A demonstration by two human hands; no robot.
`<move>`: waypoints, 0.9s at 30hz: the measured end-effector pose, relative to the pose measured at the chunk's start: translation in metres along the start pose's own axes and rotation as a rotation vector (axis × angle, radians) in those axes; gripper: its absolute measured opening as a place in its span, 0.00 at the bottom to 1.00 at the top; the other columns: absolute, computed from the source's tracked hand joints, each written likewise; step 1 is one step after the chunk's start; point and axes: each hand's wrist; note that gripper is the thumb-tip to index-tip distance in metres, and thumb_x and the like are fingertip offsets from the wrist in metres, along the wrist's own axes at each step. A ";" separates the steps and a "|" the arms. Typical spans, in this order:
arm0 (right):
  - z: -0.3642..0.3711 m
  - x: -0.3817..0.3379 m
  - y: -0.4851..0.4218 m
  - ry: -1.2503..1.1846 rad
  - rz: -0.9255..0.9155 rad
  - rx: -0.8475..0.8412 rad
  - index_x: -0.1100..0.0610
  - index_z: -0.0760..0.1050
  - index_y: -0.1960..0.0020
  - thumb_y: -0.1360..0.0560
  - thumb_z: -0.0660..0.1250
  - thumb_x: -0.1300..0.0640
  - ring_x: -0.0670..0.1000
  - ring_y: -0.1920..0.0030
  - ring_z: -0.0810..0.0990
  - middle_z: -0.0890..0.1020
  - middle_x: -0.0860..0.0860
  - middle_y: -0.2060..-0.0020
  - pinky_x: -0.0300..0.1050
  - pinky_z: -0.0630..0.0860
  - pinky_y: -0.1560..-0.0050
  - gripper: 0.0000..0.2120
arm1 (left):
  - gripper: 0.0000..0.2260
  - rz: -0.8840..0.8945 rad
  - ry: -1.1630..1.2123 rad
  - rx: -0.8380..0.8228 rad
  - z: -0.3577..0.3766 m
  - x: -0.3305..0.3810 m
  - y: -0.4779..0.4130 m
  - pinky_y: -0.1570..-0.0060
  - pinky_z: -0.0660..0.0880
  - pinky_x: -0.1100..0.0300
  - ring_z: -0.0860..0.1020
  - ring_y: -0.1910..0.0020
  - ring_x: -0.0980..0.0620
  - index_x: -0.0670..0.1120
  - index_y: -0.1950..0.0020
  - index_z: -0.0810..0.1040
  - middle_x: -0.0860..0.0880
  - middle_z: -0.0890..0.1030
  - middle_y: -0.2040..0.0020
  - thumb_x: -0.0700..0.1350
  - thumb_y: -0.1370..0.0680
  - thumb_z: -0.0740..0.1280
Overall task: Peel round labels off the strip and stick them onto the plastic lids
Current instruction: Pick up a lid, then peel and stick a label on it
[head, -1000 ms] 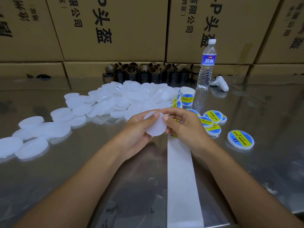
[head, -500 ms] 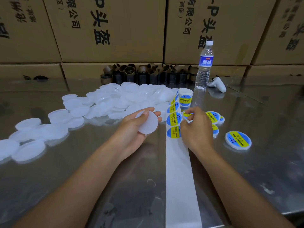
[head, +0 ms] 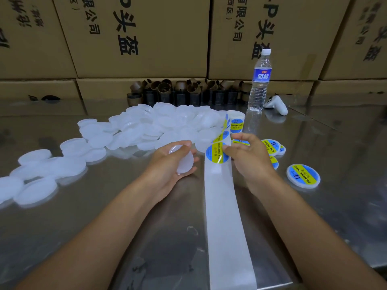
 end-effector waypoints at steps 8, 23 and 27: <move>0.004 -0.001 0.003 -0.092 -0.061 -0.087 0.54 0.71 0.59 0.27 0.70 0.66 0.51 0.63 0.77 0.80 0.51 0.64 0.41 0.74 0.58 0.10 | 0.13 -0.037 -0.090 -0.165 0.006 0.000 0.006 0.49 0.80 0.57 0.82 0.48 0.46 0.36 0.41 0.79 0.40 0.83 0.45 0.44 0.20 0.63; 0.007 0.010 0.008 0.648 -0.625 -0.007 0.52 0.80 0.45 0.29 0.72 0.58 0.49 0.49 0.71 0.73 0.48 0.53 0.41 0.68 0.48 0.13 | 0.13 0.018 -0.160 -0.061 0.008 0.001 0.010 0.44 0.76 0.49 0.79 0.50 0.42 0.36 0.38 0.76 0.33 0.78 0.41 0.35 0.22 0.65; 0.006 0.010 0.008 0.656 -0.608 -0.014 0.51 0.79 0.43 0.28 0.72 0.56 0.50 0.49 0.70 0.73 0.51 0.52 0.42 0.68 0.48 0.14 | 0.12 0.010 -0.170 -0.065 0.008 0.002 0.011 0.42 0.75 0.48 0.79 0.50 0.42 0.37 0.38 0.76 0.33 0.78 0.41 0.36 0.22 0.65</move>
Point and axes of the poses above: each hand's wrist, its own y-axis away from the middle knuckle, its own z-axis out of the palm, x = y × z
